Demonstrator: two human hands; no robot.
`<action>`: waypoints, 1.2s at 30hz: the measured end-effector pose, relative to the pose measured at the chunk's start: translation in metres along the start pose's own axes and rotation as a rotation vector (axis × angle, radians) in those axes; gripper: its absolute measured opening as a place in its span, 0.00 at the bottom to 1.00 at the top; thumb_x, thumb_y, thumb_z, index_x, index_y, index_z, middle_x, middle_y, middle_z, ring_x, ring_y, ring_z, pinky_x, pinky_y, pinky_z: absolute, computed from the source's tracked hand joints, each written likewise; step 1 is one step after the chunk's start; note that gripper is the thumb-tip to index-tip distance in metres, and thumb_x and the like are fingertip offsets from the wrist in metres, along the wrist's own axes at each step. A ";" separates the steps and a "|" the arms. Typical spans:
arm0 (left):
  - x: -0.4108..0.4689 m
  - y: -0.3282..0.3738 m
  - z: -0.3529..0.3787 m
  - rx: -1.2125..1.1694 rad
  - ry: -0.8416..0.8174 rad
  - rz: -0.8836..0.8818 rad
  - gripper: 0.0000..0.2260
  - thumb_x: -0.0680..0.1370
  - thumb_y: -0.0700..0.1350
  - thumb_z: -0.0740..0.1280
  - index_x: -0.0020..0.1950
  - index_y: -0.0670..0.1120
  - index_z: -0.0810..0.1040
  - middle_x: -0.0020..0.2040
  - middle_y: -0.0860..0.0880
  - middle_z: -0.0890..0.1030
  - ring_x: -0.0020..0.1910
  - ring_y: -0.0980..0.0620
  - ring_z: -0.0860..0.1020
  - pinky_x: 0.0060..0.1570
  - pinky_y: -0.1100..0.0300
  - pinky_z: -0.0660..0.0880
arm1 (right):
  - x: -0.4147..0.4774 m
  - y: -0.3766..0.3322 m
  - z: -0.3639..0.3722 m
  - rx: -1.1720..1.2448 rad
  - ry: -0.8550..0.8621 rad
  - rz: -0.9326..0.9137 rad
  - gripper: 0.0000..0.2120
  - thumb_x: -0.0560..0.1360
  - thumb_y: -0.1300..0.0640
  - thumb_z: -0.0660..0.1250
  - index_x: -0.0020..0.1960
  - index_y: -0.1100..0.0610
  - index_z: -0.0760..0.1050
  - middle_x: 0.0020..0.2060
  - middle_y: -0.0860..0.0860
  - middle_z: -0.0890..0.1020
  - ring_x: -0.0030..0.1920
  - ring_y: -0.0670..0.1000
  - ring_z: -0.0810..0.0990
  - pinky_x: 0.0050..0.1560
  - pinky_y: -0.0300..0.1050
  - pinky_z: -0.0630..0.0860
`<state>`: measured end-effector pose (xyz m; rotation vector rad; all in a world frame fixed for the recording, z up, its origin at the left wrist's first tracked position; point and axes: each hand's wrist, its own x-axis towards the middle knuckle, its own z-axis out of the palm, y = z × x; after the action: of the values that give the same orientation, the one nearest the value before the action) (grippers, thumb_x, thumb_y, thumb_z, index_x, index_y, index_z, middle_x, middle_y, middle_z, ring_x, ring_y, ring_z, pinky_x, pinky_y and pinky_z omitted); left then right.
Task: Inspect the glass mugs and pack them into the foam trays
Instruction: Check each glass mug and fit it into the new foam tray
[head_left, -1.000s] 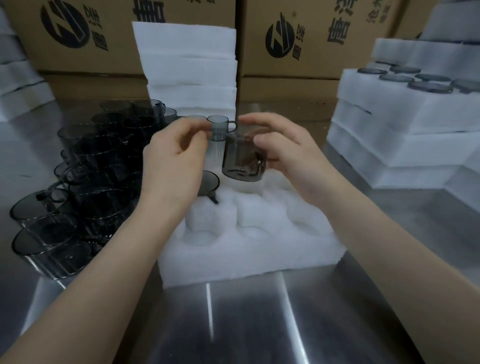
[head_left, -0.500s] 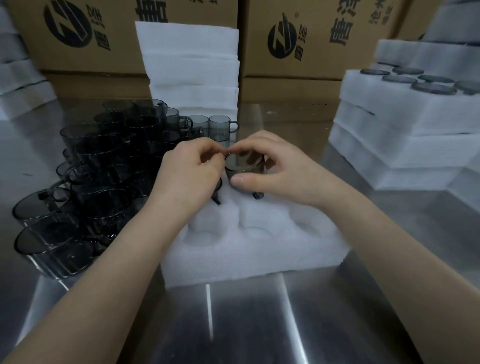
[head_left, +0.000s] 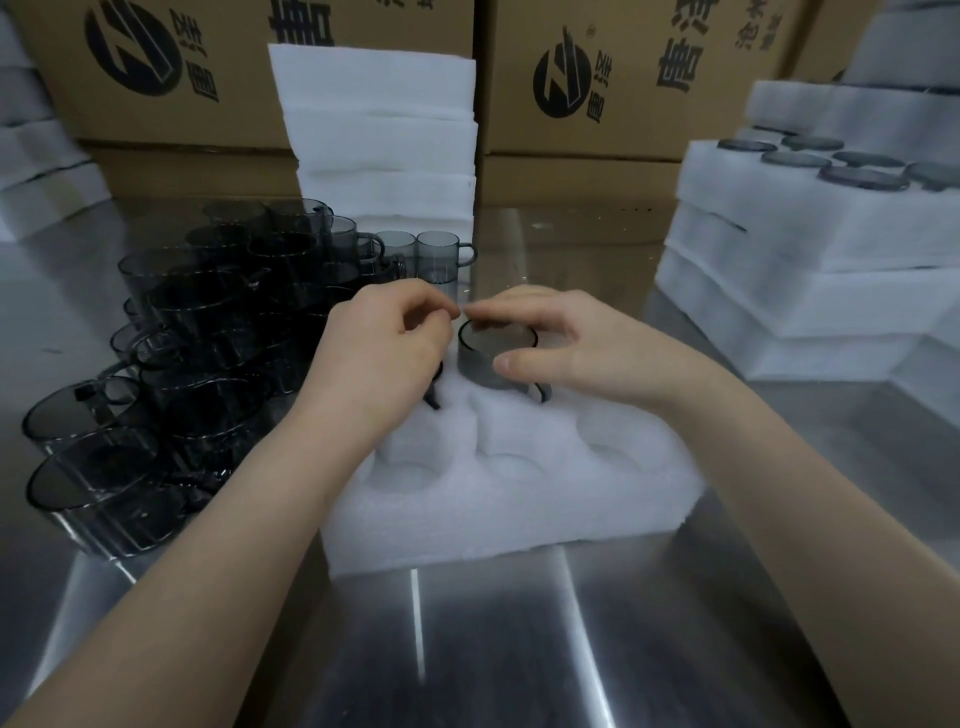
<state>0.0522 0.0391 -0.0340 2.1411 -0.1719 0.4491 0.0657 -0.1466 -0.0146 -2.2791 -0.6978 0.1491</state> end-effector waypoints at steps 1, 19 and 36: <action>0.000 0.000 0.000 0.003 -0.001 -0.001 0.09 0.78 0.43 0.64 0.48 0.54 0.83 0.45 0.57 0.82 0.47 0.64 0.77 0.40 0.74 0.70 | 0.001 0.001 0.000 -0.020 -0.019 0.015 0.24 0.76 0.58 0.70 0.71 0.50 0.72 0.64 0.42 0.75 0.65 0.36 0.70 0.61 0.22 0.62; 0.004 0.007 0.003 0.448 0.143 0.077 0.10 0.78 0.45 0.61 0.54 0.46 0.80 0.56 0.47 0.77 0.55 0.44 0.75 0.48 0.52 0.73 | 0.013 0.009 0.003 0.217 -0.036 0.179 0.18 0.69 0.64 0.74 0.56 0.49 0.81 0.60 0.44 0.80 0.61 0.36 0.75 0.53 0.27 0.68; 0.036 -0.021 -0.007 0.503 0.008 -0.223 0.11 0.78 0.43 0.61 0.53 0.40 0.79 0.49 0.41 0.77 0.44 0.40 0.72 0.42 0.54 0.68 | 0.008 0.009 0.009 0.186 -0.002 0.139 0.17 0.70 0.59 0.73 0.56 0.43 0.80 0.62 0.40 0.76 0.64 0.36 0.72 0.57 0.32 0.69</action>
<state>0.0902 0.0588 -0.0328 2.6112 0.2060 0.3982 0.0739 -0.1418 -0.0259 -2.1475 -0.5045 0.2711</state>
